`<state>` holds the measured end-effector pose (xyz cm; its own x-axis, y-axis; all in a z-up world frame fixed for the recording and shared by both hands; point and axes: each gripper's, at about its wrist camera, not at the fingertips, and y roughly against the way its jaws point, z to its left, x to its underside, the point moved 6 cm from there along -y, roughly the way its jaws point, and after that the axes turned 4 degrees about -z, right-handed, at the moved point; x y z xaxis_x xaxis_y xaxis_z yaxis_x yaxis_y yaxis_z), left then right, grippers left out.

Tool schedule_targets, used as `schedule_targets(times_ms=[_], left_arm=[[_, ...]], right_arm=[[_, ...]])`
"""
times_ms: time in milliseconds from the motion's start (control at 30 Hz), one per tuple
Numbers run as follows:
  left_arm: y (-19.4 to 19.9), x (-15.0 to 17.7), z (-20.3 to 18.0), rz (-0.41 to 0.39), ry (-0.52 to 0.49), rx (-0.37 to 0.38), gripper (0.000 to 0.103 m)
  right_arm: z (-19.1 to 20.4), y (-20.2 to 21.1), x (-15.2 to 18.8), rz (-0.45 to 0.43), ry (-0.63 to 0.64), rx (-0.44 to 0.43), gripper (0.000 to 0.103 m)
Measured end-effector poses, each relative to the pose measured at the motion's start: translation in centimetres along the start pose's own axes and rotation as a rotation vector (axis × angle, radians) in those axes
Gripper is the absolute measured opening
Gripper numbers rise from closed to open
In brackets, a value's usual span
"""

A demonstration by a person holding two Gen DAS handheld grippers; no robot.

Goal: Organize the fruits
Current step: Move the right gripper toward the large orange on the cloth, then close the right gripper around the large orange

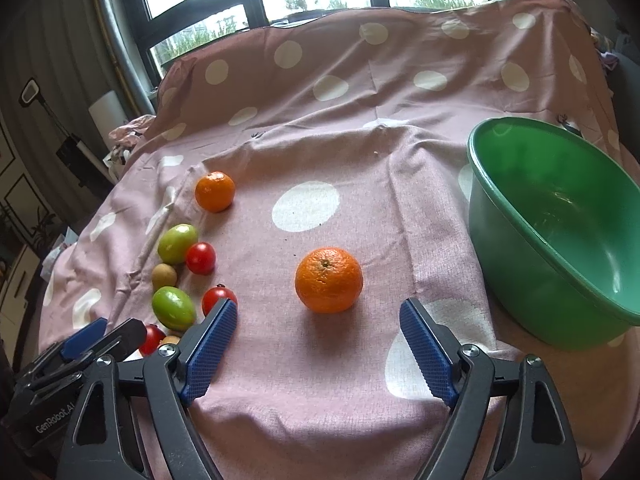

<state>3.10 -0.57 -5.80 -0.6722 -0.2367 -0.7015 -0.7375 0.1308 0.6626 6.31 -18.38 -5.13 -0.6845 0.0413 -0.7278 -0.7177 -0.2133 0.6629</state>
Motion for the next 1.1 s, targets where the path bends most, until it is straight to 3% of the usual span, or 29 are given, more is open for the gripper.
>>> schedule_targets(times_ms=[300, 433, 600, 767, 833, 900, 967, 1000, 1100], left_arm=[[0.1, -0.6, 0.1, 0.016, 0.004, -0.024, 0.068], [1.7, -2.8, -1.1, -0.006, 0.030, 0.077, 0.064], [3.1, -6.5, -4.8, -0.041, -0.062, 0.103, 0.064], [1.9, -9.5, -8.8, 0.023, -0.094, 0.224, 0.064], [1.0, -10.0, -10.2, 0.031, -0.141, 0.219, 0.064], [0.0, -9.4, -11.1, 0.058, -0.169, 0.241, 0.064], [-1.1, -8.2, -11.4, 0.128, -0.121, 0.344, 0.064], [-1.7, -7.7, -11.4, 0.156, -0.097, 0.362, 0.064], [-2.5, -6.9, -11.4, 0.153, -0.133, 0.280, 0.063]], right_arm=[[0.0, 0.4, -0.3, 0.007, -0.014, -0.014, 0.072], [0.2, 2.5, -2.6, -0.017, -0.041, -0.066, 0.070], [-0.3, 4.2, -6.7, -0.003, -0.114, -0.146, 0.070], [-0.6, 3.2, -9.4, 0.070, -0.152, -0.188, 0.070], [-0.9, 2.7, -9.8, 0.072, -0.173, -0.200, 0.070], [-1.7, 2.1, -9.6, 0.078, -0.206, -0.202, 0.070], [-2.8, 1.4, -9.1, 0.100, -0.247, -0.202, 0.070], [-3.2, 1.1, -8.8, 0.113, -0.259, -0.203, 0.069], [-3.5, 0.2, -8.1, 0.138, -0.282, -0.212, 0.065]])
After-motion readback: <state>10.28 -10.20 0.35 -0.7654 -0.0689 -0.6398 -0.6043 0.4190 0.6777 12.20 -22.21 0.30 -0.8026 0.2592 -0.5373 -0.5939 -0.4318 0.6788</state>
